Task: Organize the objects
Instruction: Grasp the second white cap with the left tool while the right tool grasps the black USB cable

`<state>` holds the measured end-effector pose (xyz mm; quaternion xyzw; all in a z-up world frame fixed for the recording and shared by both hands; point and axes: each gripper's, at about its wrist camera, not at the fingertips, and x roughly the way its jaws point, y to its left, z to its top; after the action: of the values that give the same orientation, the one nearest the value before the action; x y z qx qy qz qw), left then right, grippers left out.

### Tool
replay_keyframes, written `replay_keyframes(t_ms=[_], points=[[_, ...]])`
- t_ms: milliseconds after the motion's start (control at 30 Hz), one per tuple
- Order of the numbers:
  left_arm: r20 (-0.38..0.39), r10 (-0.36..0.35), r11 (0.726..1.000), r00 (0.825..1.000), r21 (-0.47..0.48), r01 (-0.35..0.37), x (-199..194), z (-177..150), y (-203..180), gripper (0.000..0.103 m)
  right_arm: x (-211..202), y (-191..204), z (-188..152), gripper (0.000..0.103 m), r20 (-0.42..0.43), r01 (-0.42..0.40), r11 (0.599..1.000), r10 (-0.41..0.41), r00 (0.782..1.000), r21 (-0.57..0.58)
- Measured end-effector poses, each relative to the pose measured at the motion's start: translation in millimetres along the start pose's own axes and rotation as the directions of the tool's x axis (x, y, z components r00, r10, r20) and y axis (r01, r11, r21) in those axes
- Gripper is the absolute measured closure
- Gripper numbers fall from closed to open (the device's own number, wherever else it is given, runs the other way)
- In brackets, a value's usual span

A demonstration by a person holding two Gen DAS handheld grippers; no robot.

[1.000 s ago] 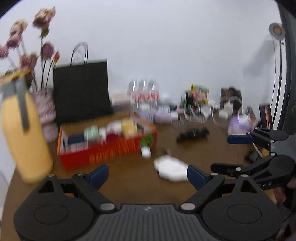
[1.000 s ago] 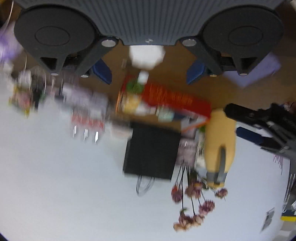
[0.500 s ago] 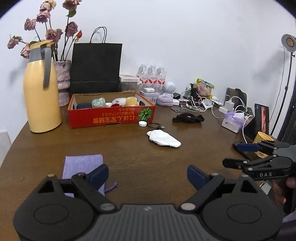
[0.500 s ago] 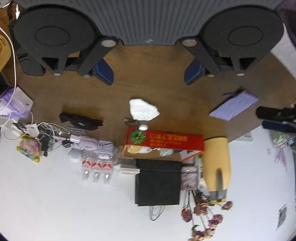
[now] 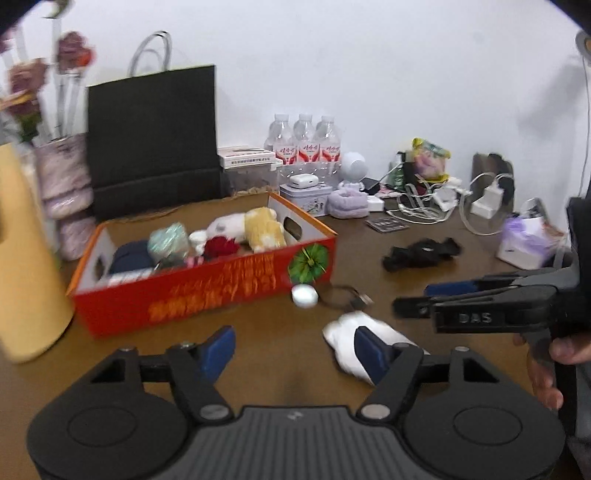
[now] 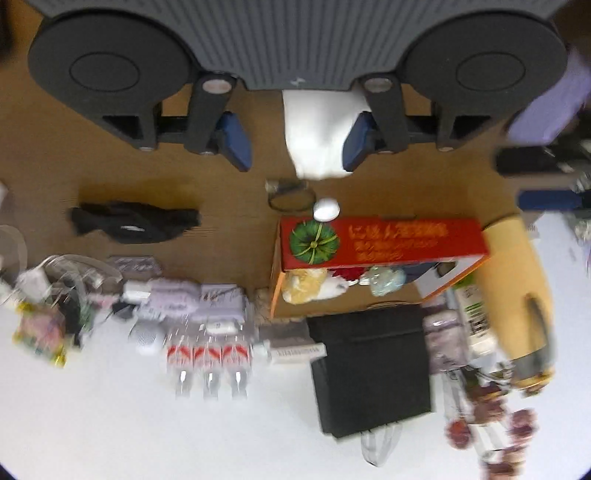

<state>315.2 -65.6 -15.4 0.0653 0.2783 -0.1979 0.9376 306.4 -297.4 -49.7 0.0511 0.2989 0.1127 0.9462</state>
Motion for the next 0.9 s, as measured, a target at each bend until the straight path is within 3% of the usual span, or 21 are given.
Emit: replay_keyframes(t_ms=[100, 233, 333, 400, 433, 500, 567, 600, 700, 767, 833, 900], points=[[-0.038, 0.009, 1.000, 0.999, 0.017, -0.009, 50.1, 12.9, 4.3, 0.043, 52.9, -13.5, 18.6, 0.058, -0.082, -0.024, 0.987, 0.037, 0.996, 0.157], [-0.060, -0.001, 1.000, 0.998, 0.029, 0.003, 88.1, 14.3, 8.1, 0.044, 95.4, -15.1, 23.2, 0.066, -0.112, 0.000, 0.980, 0.023, 0.993, 0.201], [-0.085, -0.020, 0.999, 0.996, 0.045, 0.024, 109.7, 14.2, 4.8, 0.044, 111.7, -13.6, 27.9, 0.067, -0.112, 0.072, 0.988, -0.057, 0.992, 0.135], [-0.096, -0.019, 0.998, 0.995, 0.056, 0.024, 123.7, 14.2, 1.5, 0.044, 118.4, -17.0, 29.2, 0.070, -0.095, 0.076, 0.993, -0.068, 0.993, 0.091], [-0.097, -0.019, 0.998, 0.995, 0.063, 0.025, 130.0, 14.7, -1.5, 0.044, 121.4, -16.1, 30.6, 0.074, -0.095, 0.089, 0.995, -0.085, 0.992, 0.043], [-0.091, -0.027, 0.996, 0.995, 0.078, 0.034, 141.0, 15.6, -6.3, 0.046, 123.4, -15.3, 32.7, 0.092, -0.105, 0.102, 0.994, -0.105, 0.989, -0.038], [-0.093, -0.014, 0.995, 0.996, 0.101, 0.024, 151.0, 17.8, -11.2, 0.052, 121.7, -20.9, 34.0, 0.100, -0.112, 0.103, 0.992, -0.110, 0.988, -0.066], [-0.094, -0.008, 0.994, 0.996, 0.106, 0.018, 155.1, 19.3, -12.9, 0.055, 120.0, -24.9, 34.2, 0.100, -0.113, 0.097, 0.993, -0.104, 0.988, -0.069], [-0.100, -0.032, 0.995, 0.995, 0.095, 0.041, 161.3, 22.2, -14.8, 0.075, 113.1, -36.8, 34.7, 0.100, -0.115, 0.093, 0.995, -0.098, 0.989, -0.047], [-0.100, -0.018, 0.993, 0.995, 0.115, 0.029, 161.2, 21.3, -16.7, 0.076, 109.2, -44.6, 33.7, 0.100, -0.110, 0.078, 0.997, -0.078, 0.991, -0.010], [-0.109, 0.043, 0.987, 0.993, 0.157, -0.026, 149.8, 22.7, -21.9, 0.076, 104.2, -47.8, 33.6, 0.100, -0.088, 0.073, 0.997, -0.072, 0.994, 0.009], [-0.050, 0.027, 0.988, 0.998, 0.155, -0.019, 119.4, 28.3, -20.3, 0.076, 97.3, -50.6, 36.2, 0.100, -0.061, 0.051, 0.998, -0.049, 0.997, 0.036]])
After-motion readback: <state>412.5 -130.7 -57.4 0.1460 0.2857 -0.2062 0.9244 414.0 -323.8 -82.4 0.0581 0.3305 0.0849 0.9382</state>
